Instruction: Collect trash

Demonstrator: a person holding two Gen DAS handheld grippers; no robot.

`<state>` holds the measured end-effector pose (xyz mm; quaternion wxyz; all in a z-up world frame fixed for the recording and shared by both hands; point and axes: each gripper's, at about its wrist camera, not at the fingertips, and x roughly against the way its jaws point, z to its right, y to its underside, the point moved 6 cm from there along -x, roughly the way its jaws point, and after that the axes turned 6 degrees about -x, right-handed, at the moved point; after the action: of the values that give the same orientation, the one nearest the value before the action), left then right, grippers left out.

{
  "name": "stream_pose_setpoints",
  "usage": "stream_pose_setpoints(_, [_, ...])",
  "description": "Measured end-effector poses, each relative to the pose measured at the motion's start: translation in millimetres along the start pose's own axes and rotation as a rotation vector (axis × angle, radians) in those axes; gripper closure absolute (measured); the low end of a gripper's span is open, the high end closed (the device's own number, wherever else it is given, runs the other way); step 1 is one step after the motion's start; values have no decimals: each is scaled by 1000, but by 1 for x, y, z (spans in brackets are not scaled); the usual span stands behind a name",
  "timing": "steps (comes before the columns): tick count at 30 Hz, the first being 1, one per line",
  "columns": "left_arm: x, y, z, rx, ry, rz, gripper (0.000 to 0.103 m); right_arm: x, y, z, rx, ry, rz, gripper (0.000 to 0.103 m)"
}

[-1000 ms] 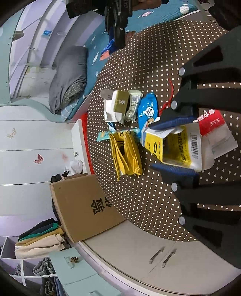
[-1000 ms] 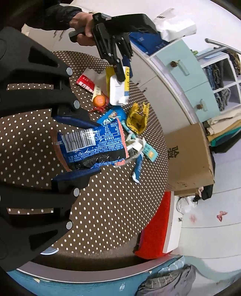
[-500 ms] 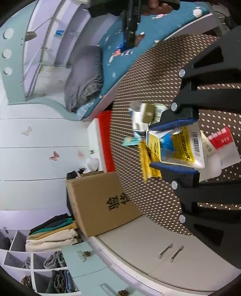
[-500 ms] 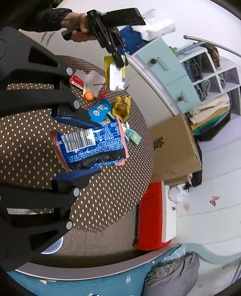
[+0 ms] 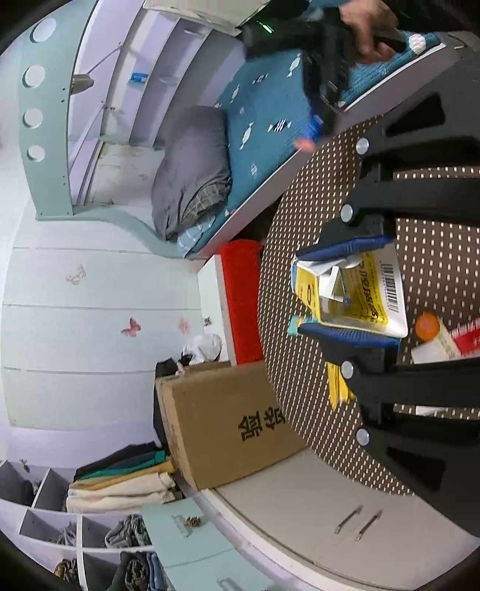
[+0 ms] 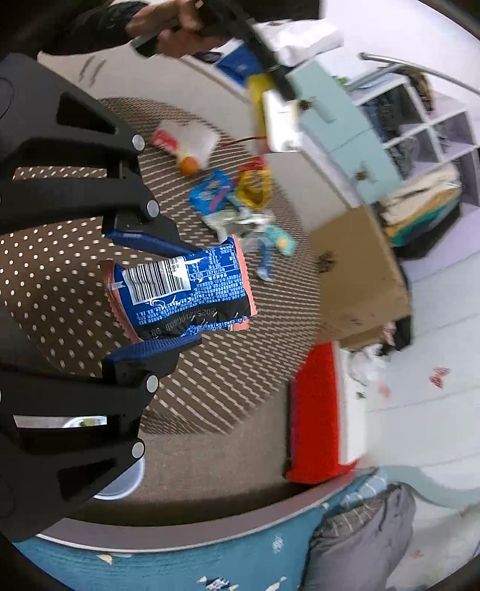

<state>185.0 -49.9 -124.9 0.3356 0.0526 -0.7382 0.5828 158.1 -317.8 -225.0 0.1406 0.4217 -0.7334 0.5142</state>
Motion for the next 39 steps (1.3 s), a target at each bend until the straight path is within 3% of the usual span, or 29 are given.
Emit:
stream_pose_setpoints(4, [-8, 6, 19, -11, 36, -20, 70, -41, 26, -8, 30, 7, -109, 61])
stream_pose_setpoints(6, [-11, 10, 26, -14, 52, -29, 70, -51, 30, -14, 50, 6, -128, 54])
stream_pose_setpoints(8, [-15, 13, 31, -18, 61, -37, 70, -51, 28, -23, 66, -14, -117, 49])
stream_pose_setpoints(15, [-20, 16, 50, -50, 100, -48, 70, -37, 2, -66, 191, -111, -39, 49])
stream_pose_setpoints(16, [-21, 14, 52, -56, 105, -47, 70, -36, 0, -69, 203, -116, -32, 52])
stream_pose_setpoints(18, [-22, 11, 56, -66, 110, -45, 70, -35, -4, -71, 223, -108, -24, 77])
stream_pose_setpoints(21, [-24, 7, 61, -67, 114, -41, 70, -26, -11, -63, 211, -103, 13, 92])
stream_pose_setpoints(29, [-34, -15, 90, -79, 169, -12, 70, 17, -25, 13, 65, -26, 128, 94])
stream_pose_setpoints(34, [-44, -28, 114, -93, 209, -2, 70, 52, -29, 78, -81, 7, 200, 94])
stream_pose_setpoints(39, [-60, -42, 142, -97, 250, 1, 70, 68, -14, 154, -257, 53, 219, 94])
